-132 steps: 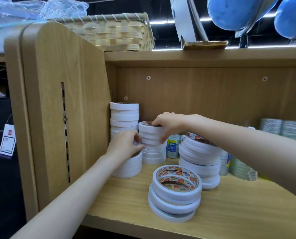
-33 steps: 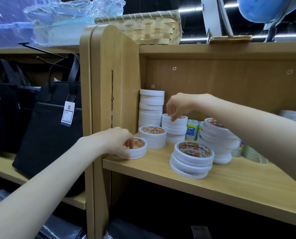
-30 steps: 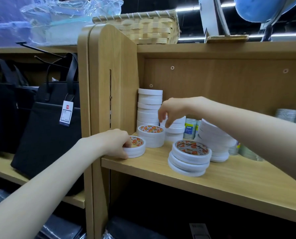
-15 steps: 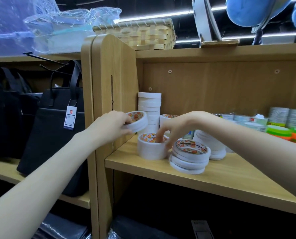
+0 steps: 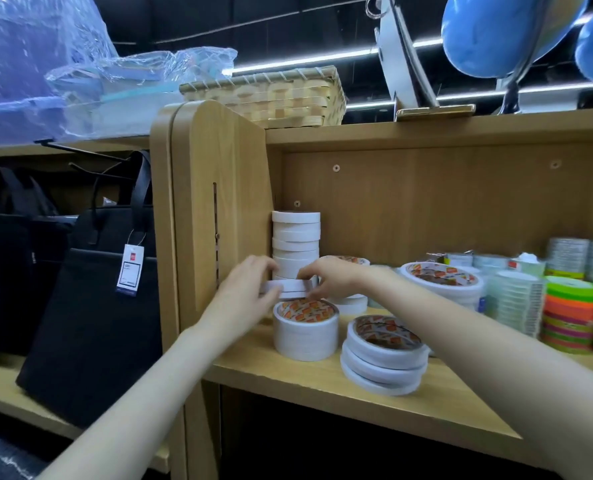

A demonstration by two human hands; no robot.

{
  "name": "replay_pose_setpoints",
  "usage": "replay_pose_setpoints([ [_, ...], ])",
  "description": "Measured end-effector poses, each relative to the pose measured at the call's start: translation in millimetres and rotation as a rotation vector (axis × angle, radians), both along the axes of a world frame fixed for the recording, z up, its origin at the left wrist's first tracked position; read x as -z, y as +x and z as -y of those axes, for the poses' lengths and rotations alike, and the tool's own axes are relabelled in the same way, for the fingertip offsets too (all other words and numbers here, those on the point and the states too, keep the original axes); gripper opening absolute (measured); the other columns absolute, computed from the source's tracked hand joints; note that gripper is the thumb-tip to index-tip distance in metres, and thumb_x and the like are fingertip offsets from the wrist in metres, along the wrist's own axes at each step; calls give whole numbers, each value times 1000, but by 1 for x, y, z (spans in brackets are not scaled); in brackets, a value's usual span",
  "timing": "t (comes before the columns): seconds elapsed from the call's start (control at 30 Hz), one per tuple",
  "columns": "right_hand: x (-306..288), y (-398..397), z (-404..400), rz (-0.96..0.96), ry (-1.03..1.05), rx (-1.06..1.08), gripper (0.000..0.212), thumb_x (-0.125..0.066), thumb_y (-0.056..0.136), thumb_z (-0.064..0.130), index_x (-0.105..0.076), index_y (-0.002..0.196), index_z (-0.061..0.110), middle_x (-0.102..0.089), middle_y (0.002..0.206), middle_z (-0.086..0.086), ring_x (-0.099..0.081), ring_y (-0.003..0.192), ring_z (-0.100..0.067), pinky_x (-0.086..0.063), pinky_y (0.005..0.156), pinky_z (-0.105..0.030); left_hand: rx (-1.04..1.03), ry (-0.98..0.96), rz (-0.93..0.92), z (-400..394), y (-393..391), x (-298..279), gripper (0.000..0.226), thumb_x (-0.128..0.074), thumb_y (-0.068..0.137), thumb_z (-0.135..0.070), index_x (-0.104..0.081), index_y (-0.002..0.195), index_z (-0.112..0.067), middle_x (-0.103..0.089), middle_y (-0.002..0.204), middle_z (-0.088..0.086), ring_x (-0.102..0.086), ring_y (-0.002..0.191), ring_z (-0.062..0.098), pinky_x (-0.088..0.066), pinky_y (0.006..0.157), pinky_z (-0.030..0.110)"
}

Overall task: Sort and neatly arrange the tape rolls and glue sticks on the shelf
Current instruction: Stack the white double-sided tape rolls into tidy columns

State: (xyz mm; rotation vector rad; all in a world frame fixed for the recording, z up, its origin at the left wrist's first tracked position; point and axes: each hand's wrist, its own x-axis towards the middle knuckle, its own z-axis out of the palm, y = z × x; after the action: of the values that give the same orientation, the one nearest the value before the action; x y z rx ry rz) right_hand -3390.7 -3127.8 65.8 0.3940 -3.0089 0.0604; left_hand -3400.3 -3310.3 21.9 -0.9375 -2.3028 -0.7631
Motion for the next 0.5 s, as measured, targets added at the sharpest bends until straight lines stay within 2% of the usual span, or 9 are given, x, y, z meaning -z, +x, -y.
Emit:
replay_pose_setpoints([
  [0.07, -3, -2, -2, 20, -38, -6, 37, -62, 89, 19, -54, 124, 11, -56, 125, -2, -55, 109, -20, -41, 84, -27, 160, -55, 58, 9, 18, 15, 23, -53, 91, -38, -62, 106, -23, -59, 106, -11, -47, 108, 5, -39, 97, 33],
  [0.13, -6, -3, -4, 61, -106, -7, 27, -64, 87, 19, -59, 113, 11, -58, 118, -3, -61, 101, -19, -47, 83, -28, 212, -193, 78, 14, 25, 24, 43, -41, 85, -60, -62, 103, -27, -58, 101, -16, -44, 108, 3, -37, 97, 34],
  [0.2, -7, -1, -4, 100, -212, -20, 8, -67, 86, 17, -59, 87, 18, -62, 101, -2, -67, 86, -19, -54, 80, -29, 156, -299, -38, 18, 24, 23, 58, -25, 78, -69, -60, 98, -27, -56, 96, -15, -43, 106, 5, -36, 95, 30],
  [0.27, -12, 4, -7, 91, -265, -35, 19, -68, 85, 15, -53, 74, 21, -62, 92, -1, -69, 80, -19, -56, 77, -29, 104, -357, -146, 24, 26, 17, 63, -21, 77, -71, -62, 92, -25, -58, 92, -13, -46, 100, 7, -36, 90, 29],
  [0.33, -17, 9, -11, 71, -275, -22, 17, -69, 84, 14, -53, 78, 19, -62, 94, -1, -68, 76, -18, -56, 73, -27, 77, -389, -297, 34, 26, 17, 65, -20, 81, -73, -64, 84, -25, -62, 83, -12, -51, 88, 9, -39, 83, 30],
  [0.4, -17, 13, -12, 82, -225, 7, 15, -69, 83, 15, -56, 90, 17, -63, 95, -1, -66, 69, -12, -52, 67, -22, -9, -430, -429, 43, 23, 17, 57, -24, 85, -66, -62, 73, -25, -62, 70, -11, -54, 73, 11, -43, 76, 31],
  [0.47, -10, 14, -7, 114, -113, 45, 26, -70, 83, 16, -59, 105, 12, -65, 95, -2, -63, 63, -8, -49, 63, -18, -87, -494, -386, 47, 23, 15, 59, -19, 84, -62, -60, 70, -23, -62, 66, -8, -56, 67, 14, -44, 77, 32],
  [0.5, -5, 13, -3, 123, -49, 54, 27, -69, 83, 16, -59, 107, 11, -65, 92, -3, -61, 62, -9, -48, 60, -17, -99, -504, -365, 47, 24, 14, 63, -14, 82, -63, -60, 71, -21, -63, 66, -6, -58, 67, 16, -44, 78, 32],
])
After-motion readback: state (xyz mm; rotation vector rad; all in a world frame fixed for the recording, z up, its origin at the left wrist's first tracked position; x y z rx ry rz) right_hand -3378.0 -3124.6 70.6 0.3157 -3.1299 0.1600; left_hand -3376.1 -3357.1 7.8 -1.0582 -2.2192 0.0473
